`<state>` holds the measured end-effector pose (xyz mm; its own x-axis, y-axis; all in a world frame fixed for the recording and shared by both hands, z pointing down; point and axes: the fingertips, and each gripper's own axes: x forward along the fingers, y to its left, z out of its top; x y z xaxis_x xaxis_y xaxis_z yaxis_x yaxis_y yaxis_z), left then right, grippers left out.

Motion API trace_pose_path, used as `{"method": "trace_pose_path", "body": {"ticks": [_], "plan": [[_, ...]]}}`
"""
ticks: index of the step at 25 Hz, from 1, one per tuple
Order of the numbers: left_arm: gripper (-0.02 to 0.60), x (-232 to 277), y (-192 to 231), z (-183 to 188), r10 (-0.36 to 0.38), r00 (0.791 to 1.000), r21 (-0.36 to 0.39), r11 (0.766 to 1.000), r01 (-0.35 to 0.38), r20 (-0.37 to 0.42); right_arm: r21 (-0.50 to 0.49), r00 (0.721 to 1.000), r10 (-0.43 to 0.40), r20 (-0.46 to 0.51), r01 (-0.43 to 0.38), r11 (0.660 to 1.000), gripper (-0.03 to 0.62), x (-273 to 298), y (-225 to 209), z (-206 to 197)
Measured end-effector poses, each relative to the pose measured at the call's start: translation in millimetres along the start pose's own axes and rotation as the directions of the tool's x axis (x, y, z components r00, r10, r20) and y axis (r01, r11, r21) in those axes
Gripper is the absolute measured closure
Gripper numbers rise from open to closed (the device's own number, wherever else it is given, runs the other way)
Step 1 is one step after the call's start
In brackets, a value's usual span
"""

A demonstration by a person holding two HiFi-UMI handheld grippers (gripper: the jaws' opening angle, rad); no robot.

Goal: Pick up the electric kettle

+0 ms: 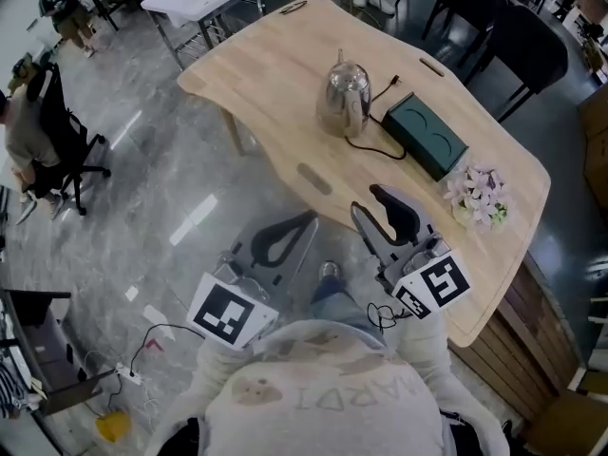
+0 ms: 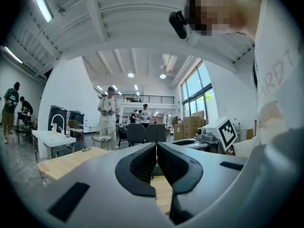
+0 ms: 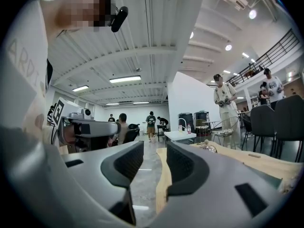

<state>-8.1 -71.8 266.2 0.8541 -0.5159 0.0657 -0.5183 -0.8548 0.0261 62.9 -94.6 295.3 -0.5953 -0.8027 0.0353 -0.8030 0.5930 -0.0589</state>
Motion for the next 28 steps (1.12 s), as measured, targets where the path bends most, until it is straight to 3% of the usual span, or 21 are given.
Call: {"method": "trace_pose_path", "body": {"ticks": [18, 28], "plan": [[0.568, 77, 70, -22, 0.094, 0.99, -0.044, 0.994, -0.099, -0.108, 0.085, 0.987, 0.043, -0.157, -0.03, 0.996, 0.433, 78, -135, -70], [0.568, 108, 106, -45, 0.13, 0.978, -0.055, 0.989, -0.141, -0.161, 0.129, 0.965, 0.097, -0.242, -0.067, 0.989, 0.428, 115, -182, -120]]}}
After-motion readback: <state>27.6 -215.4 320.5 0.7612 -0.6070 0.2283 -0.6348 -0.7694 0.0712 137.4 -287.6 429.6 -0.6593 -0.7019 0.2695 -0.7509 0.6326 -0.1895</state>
